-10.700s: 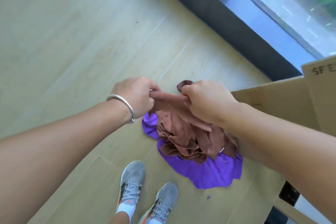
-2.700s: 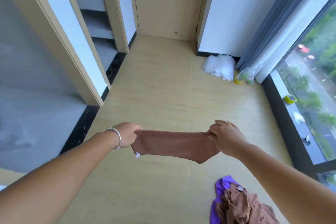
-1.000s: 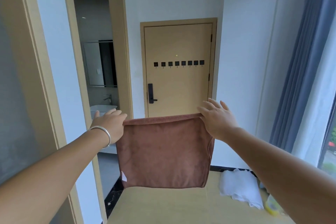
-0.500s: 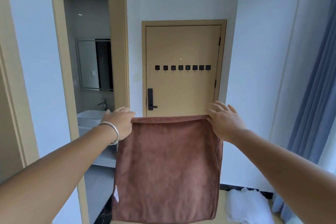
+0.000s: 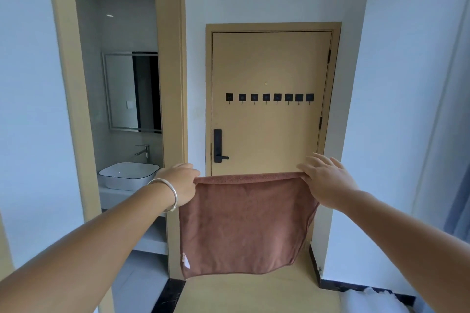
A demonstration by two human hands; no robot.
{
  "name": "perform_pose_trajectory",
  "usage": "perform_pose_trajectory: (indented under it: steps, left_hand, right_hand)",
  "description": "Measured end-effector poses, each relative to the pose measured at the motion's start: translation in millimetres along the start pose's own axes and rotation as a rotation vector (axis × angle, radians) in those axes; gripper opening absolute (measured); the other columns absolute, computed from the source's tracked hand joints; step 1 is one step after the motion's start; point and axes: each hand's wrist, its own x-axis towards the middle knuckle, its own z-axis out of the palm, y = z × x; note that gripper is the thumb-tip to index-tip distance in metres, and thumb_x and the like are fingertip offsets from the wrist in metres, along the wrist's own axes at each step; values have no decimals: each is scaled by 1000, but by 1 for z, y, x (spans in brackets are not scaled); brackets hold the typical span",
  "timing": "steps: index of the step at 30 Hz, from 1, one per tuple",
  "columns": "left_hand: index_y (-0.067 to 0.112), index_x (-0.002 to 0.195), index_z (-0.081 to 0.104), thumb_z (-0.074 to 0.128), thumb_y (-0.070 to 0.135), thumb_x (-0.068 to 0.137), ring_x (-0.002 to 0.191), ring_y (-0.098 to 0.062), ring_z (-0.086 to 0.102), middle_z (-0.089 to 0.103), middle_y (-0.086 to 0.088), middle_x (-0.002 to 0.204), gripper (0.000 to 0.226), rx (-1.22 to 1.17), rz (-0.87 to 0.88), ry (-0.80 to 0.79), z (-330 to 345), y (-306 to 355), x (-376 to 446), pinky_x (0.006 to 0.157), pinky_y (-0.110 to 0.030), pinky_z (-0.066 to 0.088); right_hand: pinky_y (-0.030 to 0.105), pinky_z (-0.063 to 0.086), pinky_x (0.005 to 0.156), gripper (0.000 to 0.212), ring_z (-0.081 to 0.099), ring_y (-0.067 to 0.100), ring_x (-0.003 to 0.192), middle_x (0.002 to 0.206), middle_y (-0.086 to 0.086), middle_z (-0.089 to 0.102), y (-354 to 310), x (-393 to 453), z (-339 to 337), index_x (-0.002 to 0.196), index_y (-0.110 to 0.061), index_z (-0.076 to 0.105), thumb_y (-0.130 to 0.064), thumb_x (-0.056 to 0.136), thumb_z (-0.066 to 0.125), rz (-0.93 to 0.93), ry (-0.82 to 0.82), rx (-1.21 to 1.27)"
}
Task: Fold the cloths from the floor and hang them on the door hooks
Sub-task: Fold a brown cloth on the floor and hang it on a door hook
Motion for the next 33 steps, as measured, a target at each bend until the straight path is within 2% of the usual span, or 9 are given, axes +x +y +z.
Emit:
perform_pose_trajectory:
  steps: [6, 10, 13, 18, 21, 26, 30, 33]
  left_hand:
    - [21, 94, 56, 36, 12, 90, 101, -16, 46, 47, 6, 98, 22, 11, -5, -8, 28, -20, 67, 82, -35, 41]
    - [20, 94, 56, 35, 12, 90, 103, -16, 47, 47, 6, 100, 22, 23, -22, -1, 48, -30, 123, 78, -33, 38]
    - [21, 97, 57, 35, 13, 91, 104, -15, 46, 48, 7, 103, 24, 45, -40, -10, 57, -36, 174, 85, -35, 38]
    - [20, 84, 53, 35, 10, 89, 100, -15, 46, 48, 8, 100, 21, 33, -56, -9, 68, -44, 258, 83, -34, 42]
    - [21, 82, 50, 35, 10, 89, 101, -16, 48, 49, 6, 104, 20, 44, -63, -2, 77, -44, 302, 86, -36, 41]
    - [22, 87, 51, 35, 14, 92, 109, -18, 48, 46, 6, 105, 18, 145, -36, -32, 96, -54, 367, 89, -36, 40]
    - [20, 101, 58, 34, 14, 94, 120, -19, 45, 46, 5, 125, 26, 134, -38, -35, 113, -66, 425, 93, -37, 40]
    - [21, 101, 58, 33, 14, 94, 122, -19, 44, 46, 6, 126, 26, 149, -8, -22, 131, -78, 474, 90, -34, 38]
  right_hand:
    - [41, 15, 119, 44, 12, 16, 147, 155, -7, 31, 5, 73, 44, 142, -36, 40, -43, 103, 23, -5, 0, 29]
    - [38, 17, 117, 43, 15, 16, 146, 154, -7, 31, 12, 131, 81, 142, -36, 40, -42, 103, 23, -17, 22, 28]
    - [36, 16, 117, 42, 15, 16, 146, 154, -7, 31, 22, 182, 109, 142, -36, 40, -42, 103, 24, -26, 25, 55]
    - [36, 16, 117, 42, 15, 16, 146, 154, -7, 32, 44, 267, 144, 142, -35, 40, -41, 103, 26, -31, 47, 108]
    - [36, 16, 117, 42, 16, 16, 146, 154, -6, 32, 57, 309, 163, 142, -34, 41, -41, 103, 26, -38, 61, 124]
    - [37, 15, 117, 43, 15, 17, 146, 155, -4, 31, 68, 365, 197, 143, -31, 41, -39, 103, 26, -49, 44, 115]
    - [37, 14, 118, 44, 14, 16, 147, 156, -5, 29, 73, 410, 224, 143, -31, 40, -40, 103, 25, -31, 33, 101]
    - [37, 14, 118, 44, 13, 15, 147, 156, -5, 28, 77, 444, 246, 144, -31, 39, -41, 103, 24, -8, 22, 78]
